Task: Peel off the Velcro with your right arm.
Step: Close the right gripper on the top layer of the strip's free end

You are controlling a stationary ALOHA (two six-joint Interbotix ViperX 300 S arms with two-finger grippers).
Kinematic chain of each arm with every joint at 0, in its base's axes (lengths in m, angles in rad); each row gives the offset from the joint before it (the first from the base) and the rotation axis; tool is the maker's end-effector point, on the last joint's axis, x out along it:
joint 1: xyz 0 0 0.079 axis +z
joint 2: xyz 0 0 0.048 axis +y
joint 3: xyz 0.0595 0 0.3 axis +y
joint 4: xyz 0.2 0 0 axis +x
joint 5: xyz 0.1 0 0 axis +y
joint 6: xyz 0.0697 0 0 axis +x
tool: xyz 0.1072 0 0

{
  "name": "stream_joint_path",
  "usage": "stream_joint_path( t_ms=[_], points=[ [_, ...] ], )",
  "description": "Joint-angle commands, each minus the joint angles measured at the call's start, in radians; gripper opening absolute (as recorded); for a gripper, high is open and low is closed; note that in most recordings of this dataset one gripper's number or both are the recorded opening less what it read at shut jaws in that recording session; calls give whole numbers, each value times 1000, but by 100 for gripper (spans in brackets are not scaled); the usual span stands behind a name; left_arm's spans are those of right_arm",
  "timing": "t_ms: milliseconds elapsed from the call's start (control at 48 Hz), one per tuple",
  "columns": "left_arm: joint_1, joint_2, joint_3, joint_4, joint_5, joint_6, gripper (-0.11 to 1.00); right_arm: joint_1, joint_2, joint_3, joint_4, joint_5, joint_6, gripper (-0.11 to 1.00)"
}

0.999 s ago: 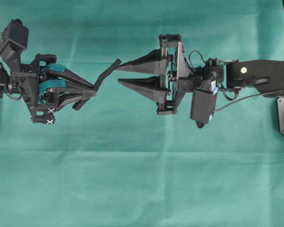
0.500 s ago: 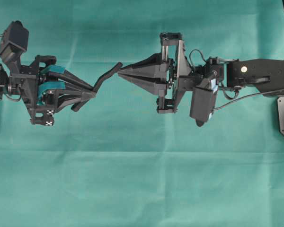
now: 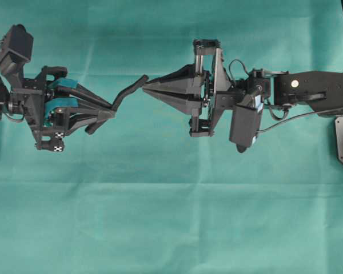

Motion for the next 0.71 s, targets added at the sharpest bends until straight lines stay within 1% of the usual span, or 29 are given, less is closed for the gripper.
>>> stream_joint_path(
  t_ms=[0,354,687],
  points=[
    [3,-14,-12,2,-11,2,10,5,-12,-6,-2,-6,3,-9],
    [3,-12,-18,2,-11,3,10,35,-9,-5,-5,-3,3,-9],
    [3,-12,-12,2,-48,3,10,48,21,-18,-5,-5,6,-9]
  ],
)
